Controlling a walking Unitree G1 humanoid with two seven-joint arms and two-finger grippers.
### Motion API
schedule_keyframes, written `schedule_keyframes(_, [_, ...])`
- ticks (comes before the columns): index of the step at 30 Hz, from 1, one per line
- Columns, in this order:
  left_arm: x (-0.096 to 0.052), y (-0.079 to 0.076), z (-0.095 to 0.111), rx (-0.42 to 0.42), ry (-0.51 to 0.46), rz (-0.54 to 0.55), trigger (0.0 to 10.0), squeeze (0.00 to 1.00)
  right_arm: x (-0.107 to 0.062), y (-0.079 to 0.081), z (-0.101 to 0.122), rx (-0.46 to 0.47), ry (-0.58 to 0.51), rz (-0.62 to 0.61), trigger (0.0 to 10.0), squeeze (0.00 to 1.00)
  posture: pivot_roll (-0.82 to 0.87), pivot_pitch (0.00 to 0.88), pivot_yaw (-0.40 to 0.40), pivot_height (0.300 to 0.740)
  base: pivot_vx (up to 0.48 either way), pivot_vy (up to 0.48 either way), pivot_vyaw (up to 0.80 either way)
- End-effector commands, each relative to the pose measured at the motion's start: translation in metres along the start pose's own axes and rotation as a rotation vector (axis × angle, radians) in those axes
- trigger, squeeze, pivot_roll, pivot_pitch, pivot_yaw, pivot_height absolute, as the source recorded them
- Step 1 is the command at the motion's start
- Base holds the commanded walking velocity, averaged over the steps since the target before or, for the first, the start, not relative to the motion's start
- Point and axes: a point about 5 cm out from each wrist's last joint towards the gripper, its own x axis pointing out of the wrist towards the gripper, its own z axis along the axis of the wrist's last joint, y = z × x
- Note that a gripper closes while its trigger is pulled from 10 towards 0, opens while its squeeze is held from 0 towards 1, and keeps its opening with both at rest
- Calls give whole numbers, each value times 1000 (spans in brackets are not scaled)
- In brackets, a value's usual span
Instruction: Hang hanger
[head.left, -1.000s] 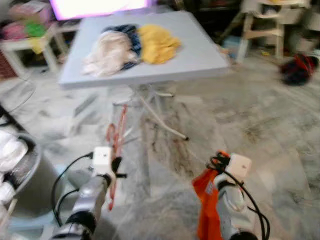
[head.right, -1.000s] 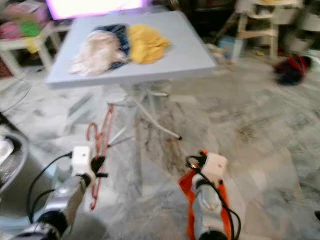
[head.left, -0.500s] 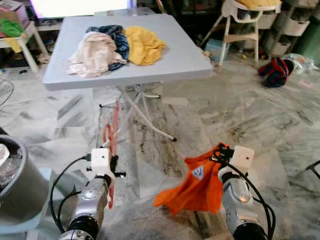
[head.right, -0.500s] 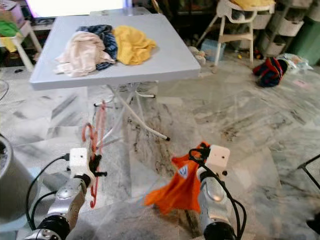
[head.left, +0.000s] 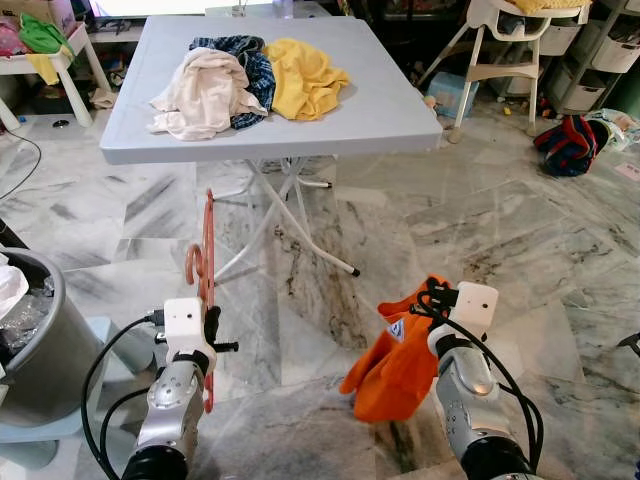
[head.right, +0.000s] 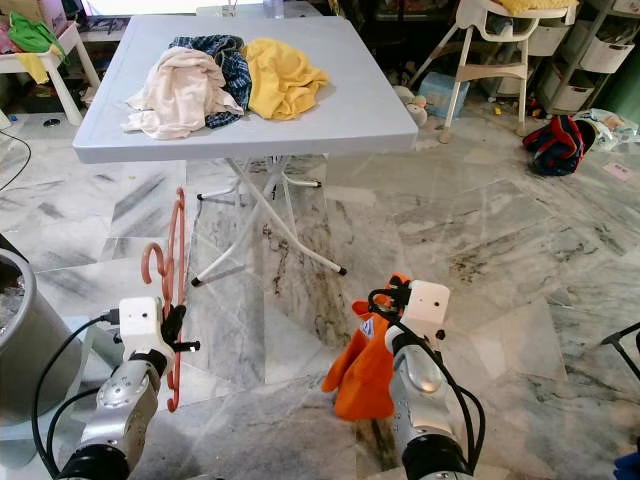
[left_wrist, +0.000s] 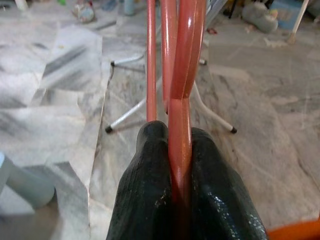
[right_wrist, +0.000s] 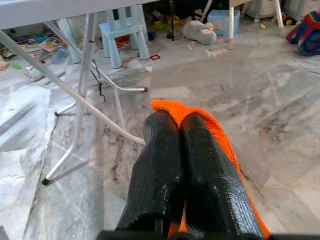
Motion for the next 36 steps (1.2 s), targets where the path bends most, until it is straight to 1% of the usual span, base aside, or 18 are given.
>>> schedule_keyframes(1, [0,1,3,15,-9,7,10000,0,4,5,12,-10,-53,29,0,0,139,139,-48,740,0,0,0])
schedule_keyframes(2, [0,1,5,13,-15,9,10000,0,4,7,15,-12,-64,43,2392,0,139,142,-48,740,0,0,0])
schedule_keyframes(3, [0,1,7,12,-23,12,10000,0,5,11,19,-18,-81,66,10000,0,135,145,-49,740,0,0,0])
schedule_keyframes(7, [1,0,10,12,-33,15,10000,0,6,14,24,-4,-100,78,10000,0,132,143,-51,740,0,0,0])
schedule_keyframes(9, [1,0,10,14,-34,18,10000,0,6,15,26,-21,-112,89,10000,0,131,140,-53,740,0,0,0])
schedule_keyframes(13, [1,-1,12,13,-38,25,10000,0,7,16,30,1,-123,103,10000,0,134,134,-58,740,0,0,0])
schedule_keyframes(22, [2,0,18,14,-52,36,10000,0,9,27,41,0,-160,168,10000,0,141,122,-63,740,0,0,0])
schedule_keyframes(24, [2,-1,22,30,-72,30,10000,0,10,28,43,3,-167,175,10000,0,141,123,-61,740,244,0,0])
schedule_keyframes(28, [1,-3,29,36,-94,29,10000,0,8,31,47,1,-178,193,10000,0,141,130,-58,740,245,0,473])
schedule_keyframes(36, [-1,-4,33,32,-109,32,10000,0,7,33,50,-5,-189,212,10000,0,134,145,-56,740,251,0,523])
